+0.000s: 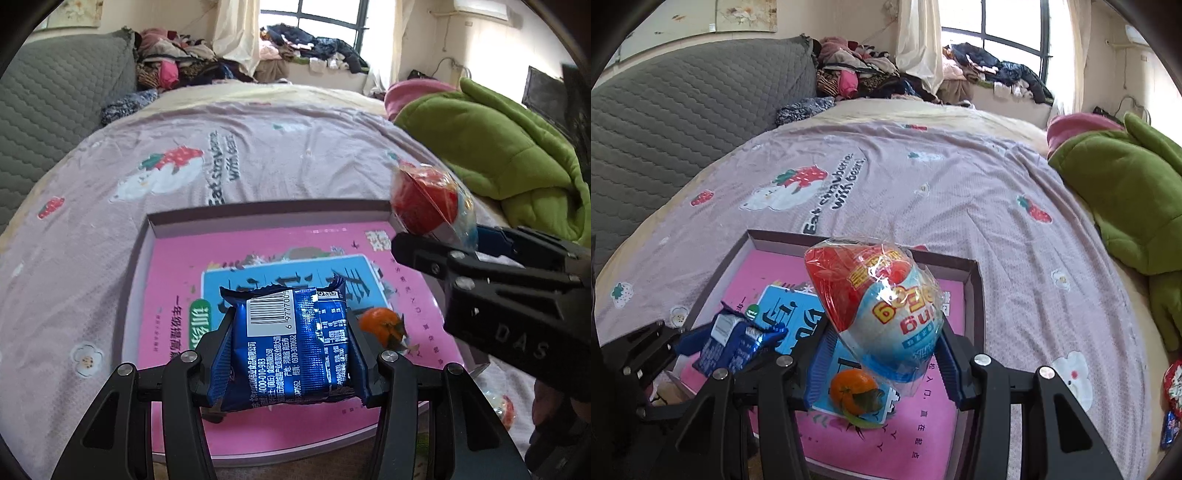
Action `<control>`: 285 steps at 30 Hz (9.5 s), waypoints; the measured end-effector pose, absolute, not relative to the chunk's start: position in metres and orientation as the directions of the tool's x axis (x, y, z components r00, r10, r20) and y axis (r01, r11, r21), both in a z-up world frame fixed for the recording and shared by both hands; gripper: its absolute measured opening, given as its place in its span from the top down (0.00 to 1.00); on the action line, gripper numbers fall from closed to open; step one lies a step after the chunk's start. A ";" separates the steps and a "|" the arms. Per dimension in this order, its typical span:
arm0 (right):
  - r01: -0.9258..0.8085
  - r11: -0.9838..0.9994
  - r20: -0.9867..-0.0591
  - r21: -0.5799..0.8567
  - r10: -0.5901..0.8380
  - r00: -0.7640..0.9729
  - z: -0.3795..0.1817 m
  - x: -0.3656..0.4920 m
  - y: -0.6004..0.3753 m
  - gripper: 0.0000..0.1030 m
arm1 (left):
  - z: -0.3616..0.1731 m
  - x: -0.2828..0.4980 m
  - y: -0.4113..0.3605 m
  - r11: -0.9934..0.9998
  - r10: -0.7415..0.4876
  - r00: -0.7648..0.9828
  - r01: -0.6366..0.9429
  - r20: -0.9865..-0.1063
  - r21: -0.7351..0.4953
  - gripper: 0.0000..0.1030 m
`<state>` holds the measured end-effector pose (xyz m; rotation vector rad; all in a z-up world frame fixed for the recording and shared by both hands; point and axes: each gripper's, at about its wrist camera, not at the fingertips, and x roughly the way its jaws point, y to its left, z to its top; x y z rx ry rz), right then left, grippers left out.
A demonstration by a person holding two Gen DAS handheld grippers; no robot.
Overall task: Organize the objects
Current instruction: 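Carry the snack packet over the book with the left tool while the right tool brings the candy egg alongside, then lower the snack packet onto the book and open the left tool while the right tool releases the candy egg, then withdraw both open tools from the tray back over the bedspread, then move the left tool toward the beige scrunchie while the right tool approaches the green ring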
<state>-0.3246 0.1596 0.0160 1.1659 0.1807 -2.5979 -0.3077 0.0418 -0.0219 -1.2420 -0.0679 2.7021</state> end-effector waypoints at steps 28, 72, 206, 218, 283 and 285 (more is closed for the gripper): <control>0.276 -0.961 -0.867 0.022 -0.156 -0.474 -0.024 -0.364 0.164 0.50 | -0.043 -0.310 0.056 -0.980 0.188 -0.551 -0.164 -0.813 -0.115 0.48; 0.232 -0.973 -0.890 -0.016 -0.092 -0.446 -0.026 -0.364 0.166 0.48 | -0.055 -0.317 0.048 -0.979 0.201 -0.478 -0.126 -0.855 -0.159 0.41; 0.456 -0.887 -0.732 -0.072 -0.263 -0.628 0.067 -0.027 0.182 0.43 | 0.049 -0.029 -0.020 -0.998 0.055 -0.623 -0.005 -0.780 -0.067 0.40; 0.474 -0.876 -0.760 -0.087 -0.249 -0.600 0.044 -0.037 0.173 0.43 | 0.027 -0.036 -0.025 -0.997 0.060 -0.588 0.002 -0.807 -0.076 0.40; 0.545 -0.827 -0.839 -0.137 -0.195 -0.508 -0.017 -0.128 0.140 0.43 | -0.018 -0.131 -0.028 -0.999 0.036 -0.534 0.006 -0.845 -0.046 0.40; 0.551 -0.821 -0.841 -0.148 -0.189 -0.507 -0.018 -0.130 0.137 0.43 | -0.020 -0.133 -0.030 -0.999 0.037 -0.533 0.009 -0.845 -0.050 0.40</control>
